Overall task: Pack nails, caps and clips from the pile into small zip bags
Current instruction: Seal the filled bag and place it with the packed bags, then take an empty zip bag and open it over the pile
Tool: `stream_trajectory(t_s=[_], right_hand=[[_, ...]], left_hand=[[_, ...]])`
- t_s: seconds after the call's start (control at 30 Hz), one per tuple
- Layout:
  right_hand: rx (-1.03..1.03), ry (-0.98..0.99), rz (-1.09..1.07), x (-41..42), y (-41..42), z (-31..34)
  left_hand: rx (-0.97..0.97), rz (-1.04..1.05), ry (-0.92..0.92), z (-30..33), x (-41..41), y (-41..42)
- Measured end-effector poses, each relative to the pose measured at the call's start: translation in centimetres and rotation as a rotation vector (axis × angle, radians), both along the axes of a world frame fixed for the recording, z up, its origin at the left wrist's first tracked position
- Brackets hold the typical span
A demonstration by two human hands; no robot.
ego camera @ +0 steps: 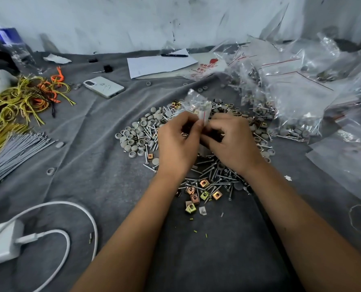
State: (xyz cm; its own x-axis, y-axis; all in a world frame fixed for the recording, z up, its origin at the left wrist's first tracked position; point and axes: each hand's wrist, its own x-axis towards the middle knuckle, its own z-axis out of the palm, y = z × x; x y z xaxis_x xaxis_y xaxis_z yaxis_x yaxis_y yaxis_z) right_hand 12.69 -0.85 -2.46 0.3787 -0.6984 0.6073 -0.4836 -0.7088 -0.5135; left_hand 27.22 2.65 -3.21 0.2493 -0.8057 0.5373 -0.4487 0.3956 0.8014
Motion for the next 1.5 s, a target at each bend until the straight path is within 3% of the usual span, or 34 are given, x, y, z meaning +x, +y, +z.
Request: stream_trajectory(t_s=[0.13,0.5,0.77,0.9,1.07,1.23,1.33,1.5], right_hand=[[0.014,0.004,0.08,-0.1,-0.1,0.1],[0.03,-0.117,-0.046,-0.4,0.0,0.4],[0.154,-0.186,0.038,-0.3,0.1,0.3],[0.137,-0.193,0.033,-0.3,0.1,0.3],[0.109,-0.184,0.05,-0.2,0.3,0.4],[0.147,-0.309,-0.021,-0.1,0.3,0.4],[0.132,-0.343,-0.028,-0.1,0.4,0.5],[0.018,-0.398,-0.248,-0.3,0.0,0.8]], left_hand=[[0.04,0.009,0.074,-0.1,0.5,-0.1],[0.089,-0.049,0.179,0.1,-0.4,0.1],[0.249,-0.047,0.464,0.4,0.3,-0.2],[0.252,-0.068,0.425,0.7,-0.2,0.1],[0.224,-0.012,0.166,0.6,-0.9,0.3],[0.251,-0.013,0.291,0.7,-0.2,-0.1],[0.25,0.04,0.19,0.6,0.1,-0.1],[0.047,0.187,0.028,1.4,1.1,0.4]])
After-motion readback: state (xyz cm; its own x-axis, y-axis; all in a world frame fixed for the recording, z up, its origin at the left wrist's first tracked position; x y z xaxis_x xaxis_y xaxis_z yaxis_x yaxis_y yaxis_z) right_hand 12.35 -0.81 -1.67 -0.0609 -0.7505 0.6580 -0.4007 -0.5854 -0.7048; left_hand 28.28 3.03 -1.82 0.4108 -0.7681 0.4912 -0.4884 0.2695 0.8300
